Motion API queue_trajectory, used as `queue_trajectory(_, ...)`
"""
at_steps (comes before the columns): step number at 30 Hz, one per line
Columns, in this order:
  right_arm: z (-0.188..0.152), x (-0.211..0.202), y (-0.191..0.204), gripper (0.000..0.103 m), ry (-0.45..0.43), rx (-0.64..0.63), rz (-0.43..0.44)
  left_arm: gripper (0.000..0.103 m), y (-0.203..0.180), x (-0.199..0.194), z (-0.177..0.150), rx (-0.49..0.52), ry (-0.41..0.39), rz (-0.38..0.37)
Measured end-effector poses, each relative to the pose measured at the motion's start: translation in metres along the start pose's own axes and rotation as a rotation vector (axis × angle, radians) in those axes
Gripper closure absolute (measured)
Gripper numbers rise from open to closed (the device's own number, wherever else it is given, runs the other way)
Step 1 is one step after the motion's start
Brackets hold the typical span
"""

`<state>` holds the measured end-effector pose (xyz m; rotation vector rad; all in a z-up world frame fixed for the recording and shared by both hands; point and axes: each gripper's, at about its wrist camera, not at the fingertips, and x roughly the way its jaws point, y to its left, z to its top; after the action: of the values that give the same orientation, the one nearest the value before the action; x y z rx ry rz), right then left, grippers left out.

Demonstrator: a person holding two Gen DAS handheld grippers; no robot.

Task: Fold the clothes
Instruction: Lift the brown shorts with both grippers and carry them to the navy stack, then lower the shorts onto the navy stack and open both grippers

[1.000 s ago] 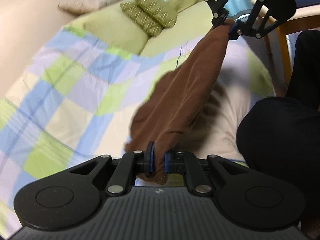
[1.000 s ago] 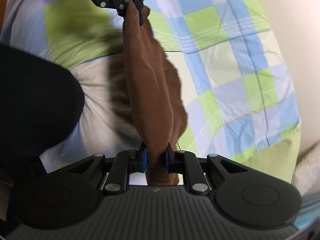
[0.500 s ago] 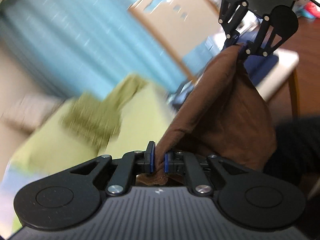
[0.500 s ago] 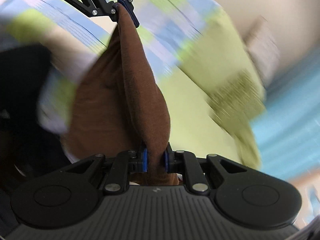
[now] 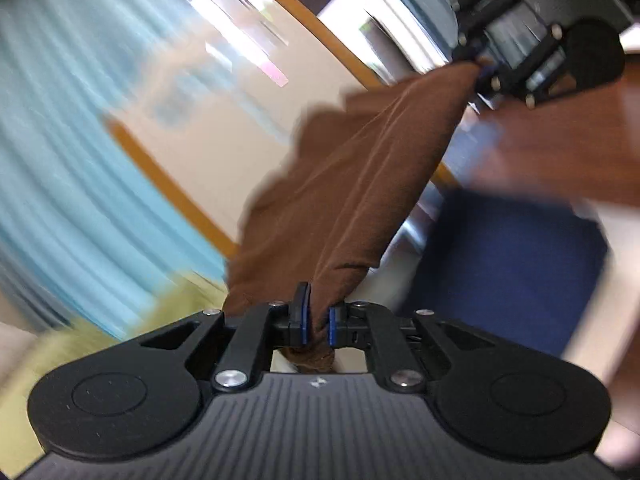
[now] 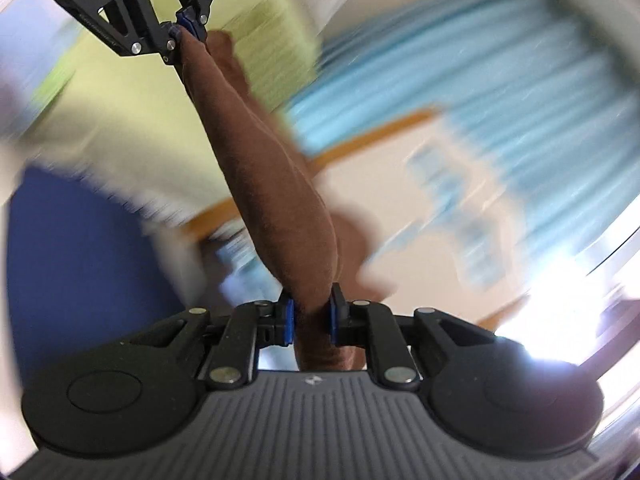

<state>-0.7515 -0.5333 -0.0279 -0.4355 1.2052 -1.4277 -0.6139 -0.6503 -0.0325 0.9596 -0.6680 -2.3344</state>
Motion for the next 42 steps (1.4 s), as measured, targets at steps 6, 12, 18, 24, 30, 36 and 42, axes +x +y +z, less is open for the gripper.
queue_trajectory(6,-0.033,0.001,0.065,0.087,0.031,-0.015,0.084,0.09,-0.037,0.01,-0.034,0.063,0.009,0.018)
queue_trajectory(12,-0.04,0.0,0.059,0.09,0.035,-0.034,0.097,0.09,-0.04,0.027,-0.019,0.163,-0.004,0.032)
queue_trajectory(18,-0.02,-0.019,0.047,0.091,0.045,0.06,0.061,0.091,-0.029,0.019,-0.021,0.146,0.012,0.055)
queue_trajectory(24,-0.024,-0.025,0.094,0.087,0.035,-0.023,0.036,0.087,-0.052,0.018,-0.03,0.18,0.028,0.06)
queue_trajectory(30,-0.037,-0.054,0.095,0.084,0.015,-0.001,0.009,0.082,-0.062,-0.005,-0.042,0.118,-0.035,0.108)
queue_trajectory(36,-0.033,-0.03,0.082,0.09,0.03,0.039,0.041,0.093,-0.067,-0.005,-0.042,0.121,-0.038,0.114)
queue_trajectory(42,-0.03,-0.041,0.068,0.093,0.013,0.099,0.018,0.095,-0.059,-0.024,-0.033,0.12,-0.084,0.168)
